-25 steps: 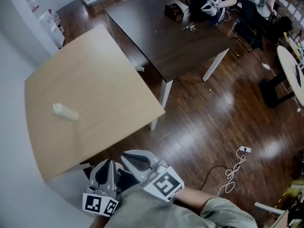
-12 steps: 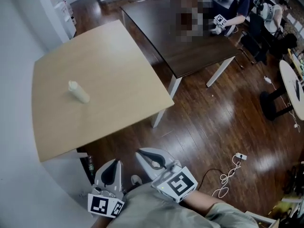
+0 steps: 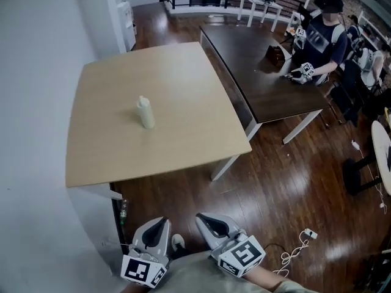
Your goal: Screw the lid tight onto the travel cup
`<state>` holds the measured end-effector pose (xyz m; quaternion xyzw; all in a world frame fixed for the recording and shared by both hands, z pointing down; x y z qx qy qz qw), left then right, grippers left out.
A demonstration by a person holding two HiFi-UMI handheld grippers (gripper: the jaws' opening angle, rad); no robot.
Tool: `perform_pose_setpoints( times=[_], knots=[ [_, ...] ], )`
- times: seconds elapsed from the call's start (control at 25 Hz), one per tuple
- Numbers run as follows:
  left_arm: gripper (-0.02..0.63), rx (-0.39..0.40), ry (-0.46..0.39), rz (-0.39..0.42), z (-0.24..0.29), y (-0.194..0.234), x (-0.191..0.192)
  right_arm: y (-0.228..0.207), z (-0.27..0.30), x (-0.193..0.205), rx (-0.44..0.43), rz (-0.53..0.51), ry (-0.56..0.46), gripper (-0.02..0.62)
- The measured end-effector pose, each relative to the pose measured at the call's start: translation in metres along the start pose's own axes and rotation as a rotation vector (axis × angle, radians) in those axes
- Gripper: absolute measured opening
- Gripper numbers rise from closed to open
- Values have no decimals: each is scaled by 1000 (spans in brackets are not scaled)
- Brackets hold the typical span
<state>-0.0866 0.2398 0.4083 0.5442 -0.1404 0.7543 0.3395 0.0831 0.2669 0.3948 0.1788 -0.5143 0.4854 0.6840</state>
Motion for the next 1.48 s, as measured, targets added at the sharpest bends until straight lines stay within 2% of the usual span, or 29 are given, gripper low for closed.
perform_pose_setpoints(
  times=[0.2,0.32,0.72,1.2,1.48],
  knots=[
    [2,-61,-34,-65,-4,-21,5,1,-19,1,-27,-71,-46,0],
    [2,-81,-37,-108,6,-46,14,-13,-40,7,-33,-82,-78,0],
    [2,-116,-49,-82,33,-104,18,-50,-82,22,-56,-138,-114,-3],
    [2,-188,-13,-132,30,-119,31,-55,-83,32,-134,-135,-70,-3],
    [2,-202,-10,-127,30,-121,33,-58,-81,33,-152,-137,-65,-3]
  ],
)
Point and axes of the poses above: the fingertips, and each gripper's own axes: z forward along the fingers, y to its left, x out of its underside, the point moved 7 cm from there along -z, backward along the fingers, and after that the axes turned 13 degrees about y, right-handed, at the moved point
